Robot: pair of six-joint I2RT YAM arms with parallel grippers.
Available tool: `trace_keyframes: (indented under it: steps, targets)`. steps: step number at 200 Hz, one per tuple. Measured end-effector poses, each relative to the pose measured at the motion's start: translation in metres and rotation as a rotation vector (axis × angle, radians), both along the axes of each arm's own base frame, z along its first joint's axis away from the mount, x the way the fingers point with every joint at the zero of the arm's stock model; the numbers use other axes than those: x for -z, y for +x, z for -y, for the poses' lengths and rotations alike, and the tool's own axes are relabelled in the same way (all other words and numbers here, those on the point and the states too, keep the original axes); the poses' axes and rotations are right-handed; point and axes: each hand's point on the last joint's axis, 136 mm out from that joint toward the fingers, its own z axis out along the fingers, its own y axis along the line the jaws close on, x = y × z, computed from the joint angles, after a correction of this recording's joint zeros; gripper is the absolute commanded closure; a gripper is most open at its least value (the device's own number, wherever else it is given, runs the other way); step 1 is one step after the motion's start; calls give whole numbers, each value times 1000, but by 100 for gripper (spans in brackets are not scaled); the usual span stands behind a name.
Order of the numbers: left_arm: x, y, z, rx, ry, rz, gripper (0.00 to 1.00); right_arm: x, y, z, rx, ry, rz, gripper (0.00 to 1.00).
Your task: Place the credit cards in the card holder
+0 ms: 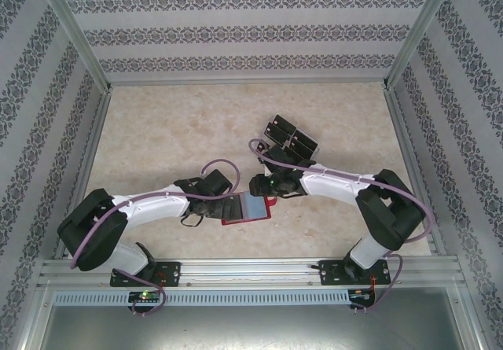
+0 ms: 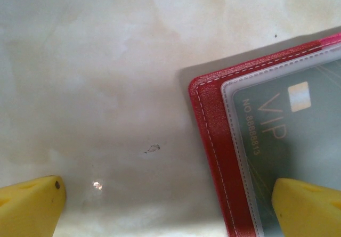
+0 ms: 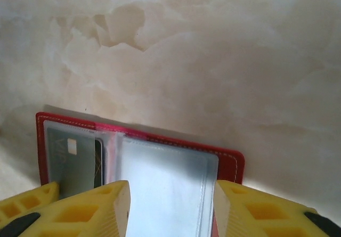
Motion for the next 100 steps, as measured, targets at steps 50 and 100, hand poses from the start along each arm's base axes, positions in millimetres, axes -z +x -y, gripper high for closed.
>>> trace_keyframes:
  steps: [50,100]
  targets:
    - [0,1,-1,-1,5,6,0,20,-1,0,-1,-31,-36,55]
    - [0,1,-1,-1,6,6,0,22,-2,-2,-9,-30,-38,55]
